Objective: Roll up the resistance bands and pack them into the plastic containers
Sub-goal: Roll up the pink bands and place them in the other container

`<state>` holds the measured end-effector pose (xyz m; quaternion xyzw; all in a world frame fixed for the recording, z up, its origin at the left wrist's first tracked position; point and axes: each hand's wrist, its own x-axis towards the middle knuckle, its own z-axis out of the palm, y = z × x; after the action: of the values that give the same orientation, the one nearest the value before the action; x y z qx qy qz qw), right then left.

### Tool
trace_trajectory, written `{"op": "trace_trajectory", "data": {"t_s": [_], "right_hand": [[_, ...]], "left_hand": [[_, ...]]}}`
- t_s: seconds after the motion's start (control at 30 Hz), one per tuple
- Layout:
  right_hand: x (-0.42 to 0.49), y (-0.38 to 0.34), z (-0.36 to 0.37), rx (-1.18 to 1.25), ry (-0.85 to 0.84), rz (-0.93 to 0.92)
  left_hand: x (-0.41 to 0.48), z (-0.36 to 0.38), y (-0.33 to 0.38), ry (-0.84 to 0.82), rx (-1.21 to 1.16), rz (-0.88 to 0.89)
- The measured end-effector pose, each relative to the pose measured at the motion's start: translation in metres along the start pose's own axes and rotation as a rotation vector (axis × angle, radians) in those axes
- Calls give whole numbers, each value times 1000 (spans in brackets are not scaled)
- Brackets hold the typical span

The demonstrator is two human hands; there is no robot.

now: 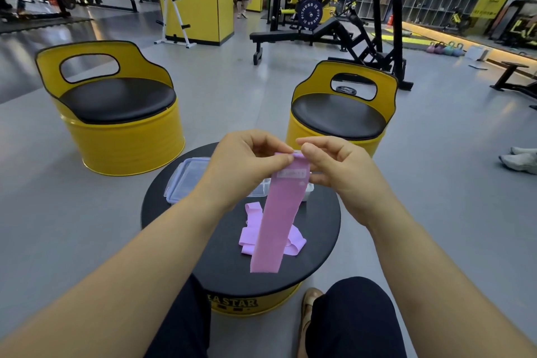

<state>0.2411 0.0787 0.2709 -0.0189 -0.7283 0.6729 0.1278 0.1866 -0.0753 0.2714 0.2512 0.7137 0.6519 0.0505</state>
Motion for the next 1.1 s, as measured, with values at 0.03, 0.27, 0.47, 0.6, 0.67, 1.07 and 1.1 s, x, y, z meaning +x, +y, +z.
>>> {"op": "trace_trajectory", "data": {"t_s": [0.03,0.27,0.47,0.6,0.67,1.07,1.1], "right_hand": [[0,1,1,-21,5,-12],[2,5,1,-103,24,-78],[3,4,-3,-108,-3,-62],[1,2,-6,-42,-42,-37],[0,1,-7,-31,-69,-28],[0,7,-7,-33,-57,-41],[1,8,-7,-28,-51,-42]], "left_hand": [[0,0,0,-2,-3,1],[0,1,-1,-8,3,10],[-2,1,-2,-37,-54,-4],[-2,1,-1,-68,-92,-29],[-2,1,-1,-83,-100,-39],[-3,0,-1,-78,-15,-88],[-3,0,-1,-75,-5,-84]]}}
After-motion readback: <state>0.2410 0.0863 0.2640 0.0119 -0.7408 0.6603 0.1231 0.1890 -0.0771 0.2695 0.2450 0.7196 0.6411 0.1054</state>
